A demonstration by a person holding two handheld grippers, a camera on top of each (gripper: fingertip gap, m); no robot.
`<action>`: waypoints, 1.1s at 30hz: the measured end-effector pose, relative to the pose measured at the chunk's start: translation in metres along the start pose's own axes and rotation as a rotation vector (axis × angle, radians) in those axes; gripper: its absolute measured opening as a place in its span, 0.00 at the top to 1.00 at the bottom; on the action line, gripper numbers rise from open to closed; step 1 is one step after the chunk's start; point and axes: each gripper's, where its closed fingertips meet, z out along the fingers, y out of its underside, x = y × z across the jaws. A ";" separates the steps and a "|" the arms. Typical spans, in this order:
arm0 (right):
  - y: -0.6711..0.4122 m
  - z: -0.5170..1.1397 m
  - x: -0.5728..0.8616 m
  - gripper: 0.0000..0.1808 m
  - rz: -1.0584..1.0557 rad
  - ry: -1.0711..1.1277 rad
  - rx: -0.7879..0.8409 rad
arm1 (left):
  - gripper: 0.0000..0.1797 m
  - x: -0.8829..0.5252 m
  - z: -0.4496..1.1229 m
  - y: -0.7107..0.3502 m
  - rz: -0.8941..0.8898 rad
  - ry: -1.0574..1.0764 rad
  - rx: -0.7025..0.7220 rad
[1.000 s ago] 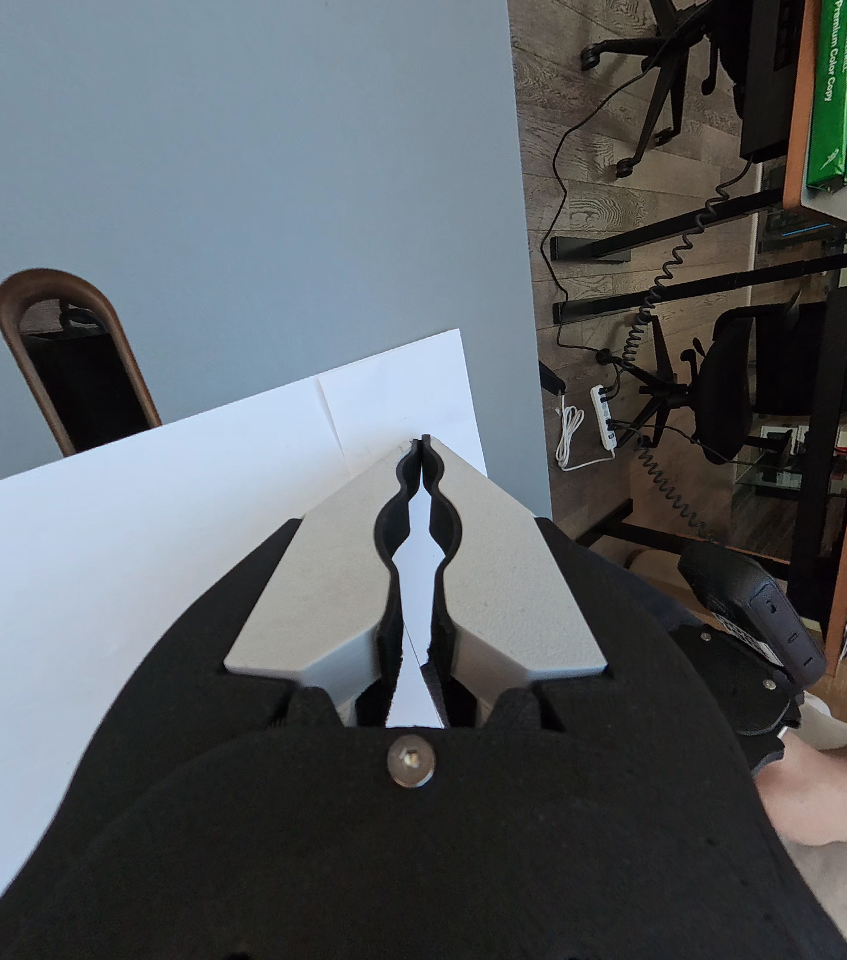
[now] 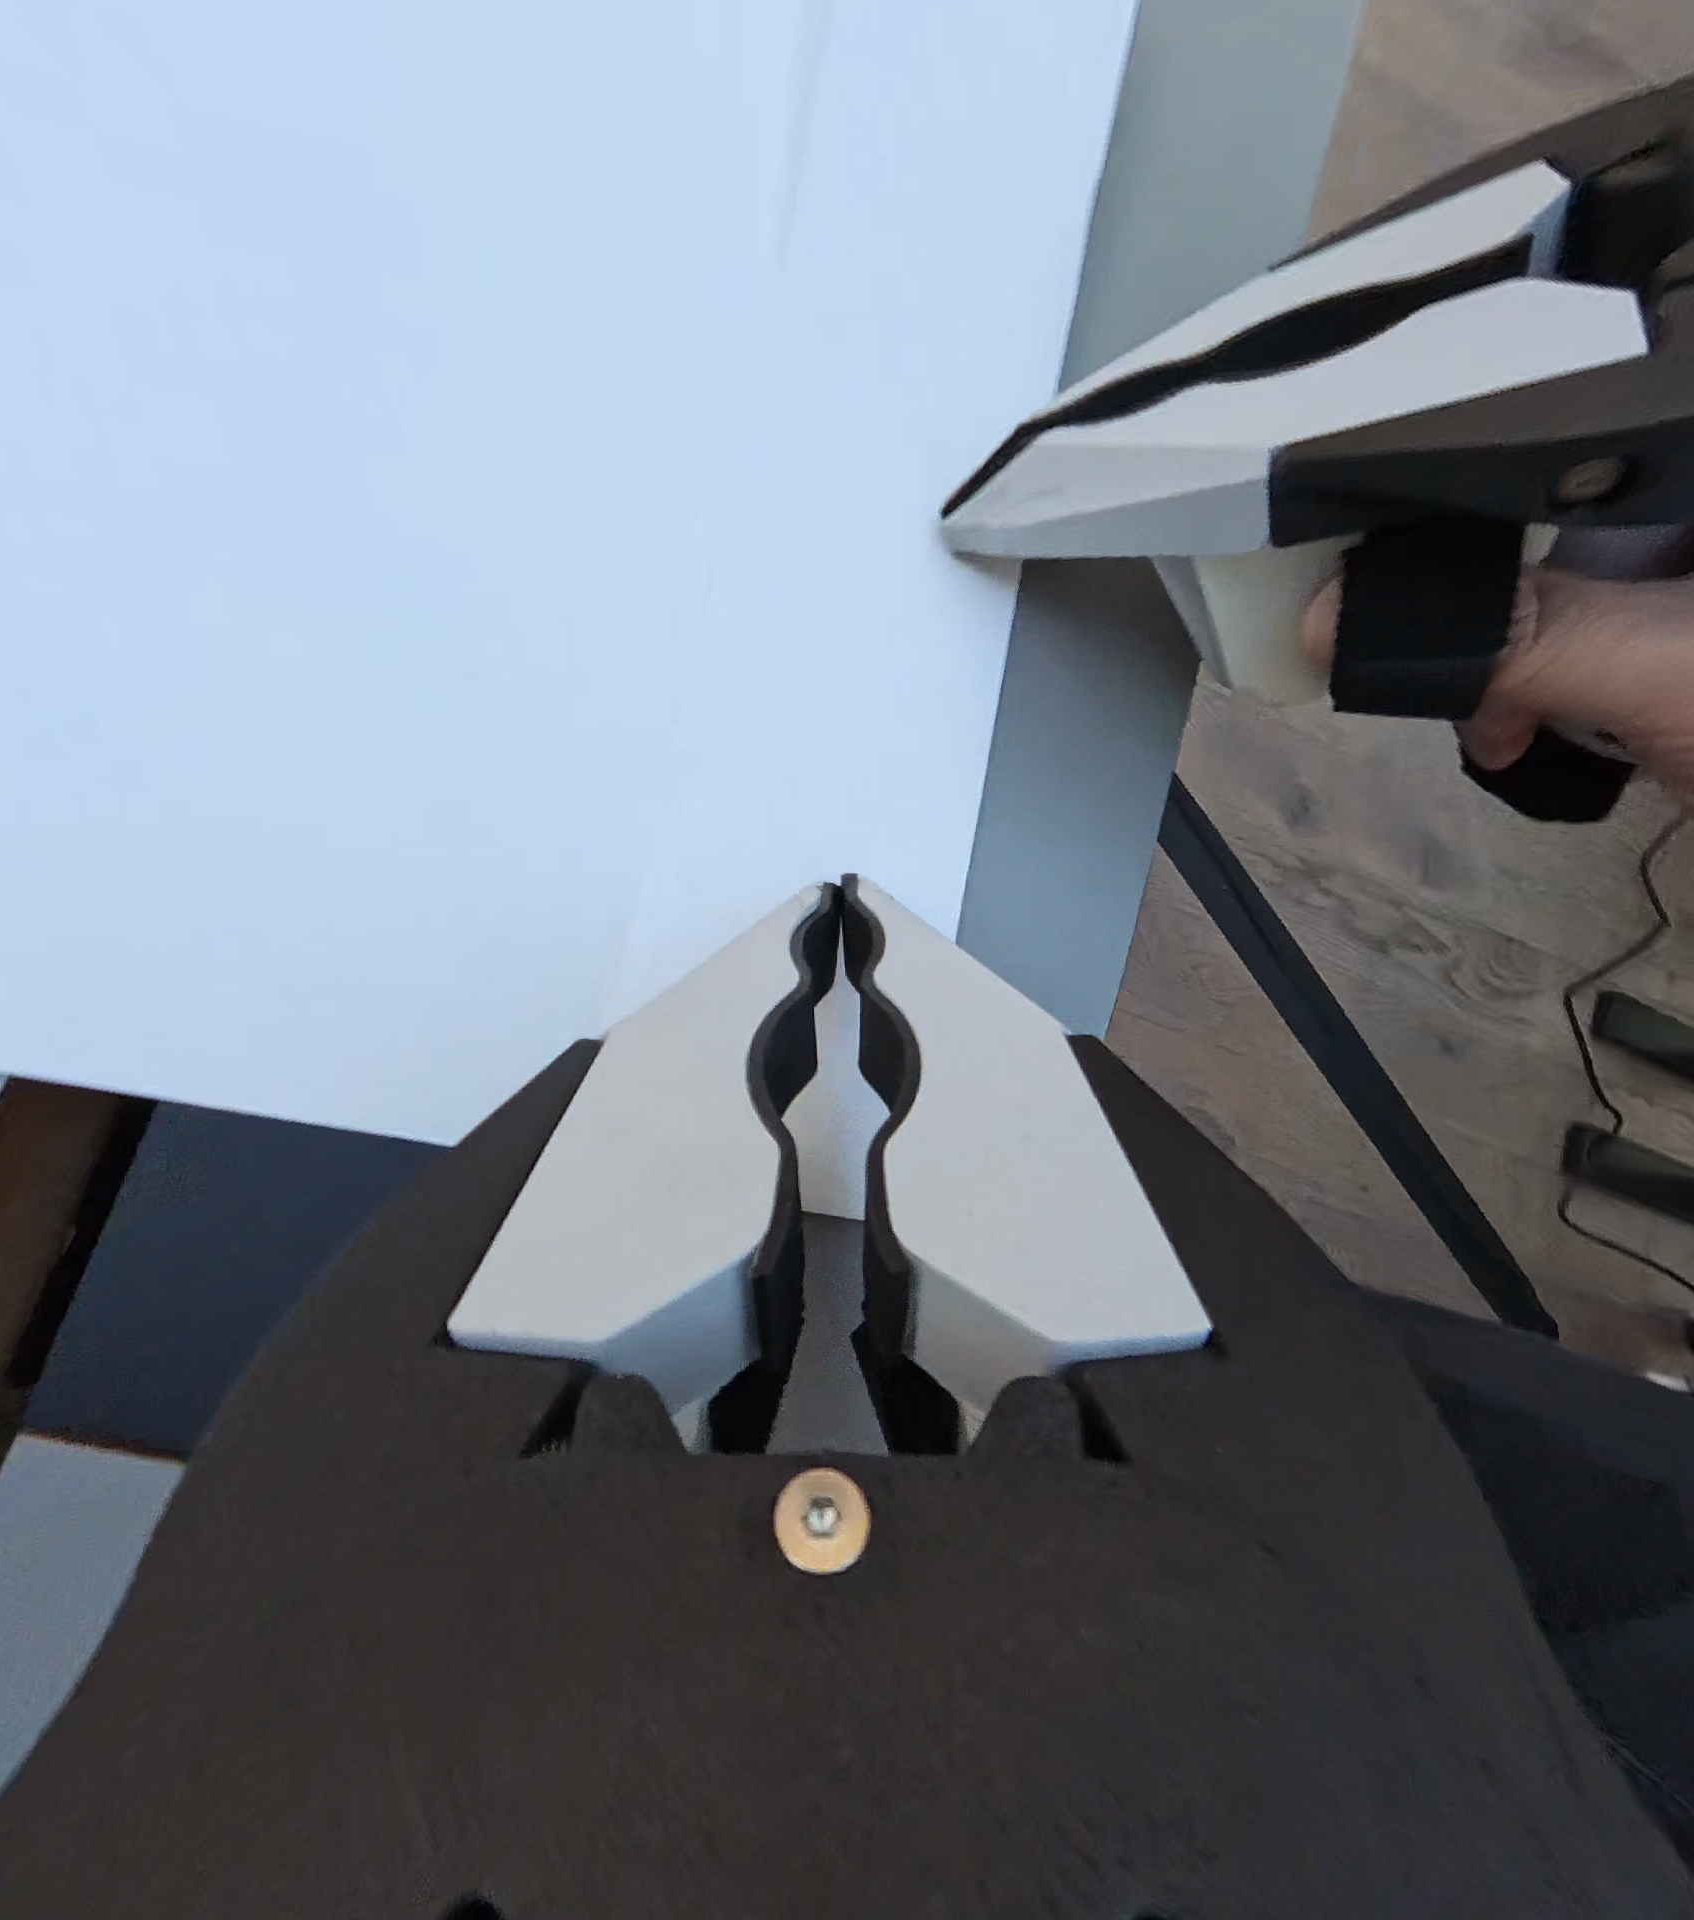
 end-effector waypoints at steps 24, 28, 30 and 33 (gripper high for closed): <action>-0.037 -0.047 0.015 1.00 -0.154 -0.265 0.204 | 1.00 -0.033 -0.060 -0.033 -0.072 0.145 0.202; -0.141 -0.154 0.077 1.00 -0.205 -0.054 0.590 | 1.00 -0.106 -0.170 -0.120 -0.383 0.034 0.512; -0.220 -0.260 0.118 1.00 -0.106 0.027 0.863 | 1.00 -0.156 -0.266 -0.194 -0.636 0.008 0.699; -0.300 -0.405 0.187 1.00 0.148 -0.039 1.057 | 1.00 -0.224 -0.454 -0.301 -0.965 0.029 0.988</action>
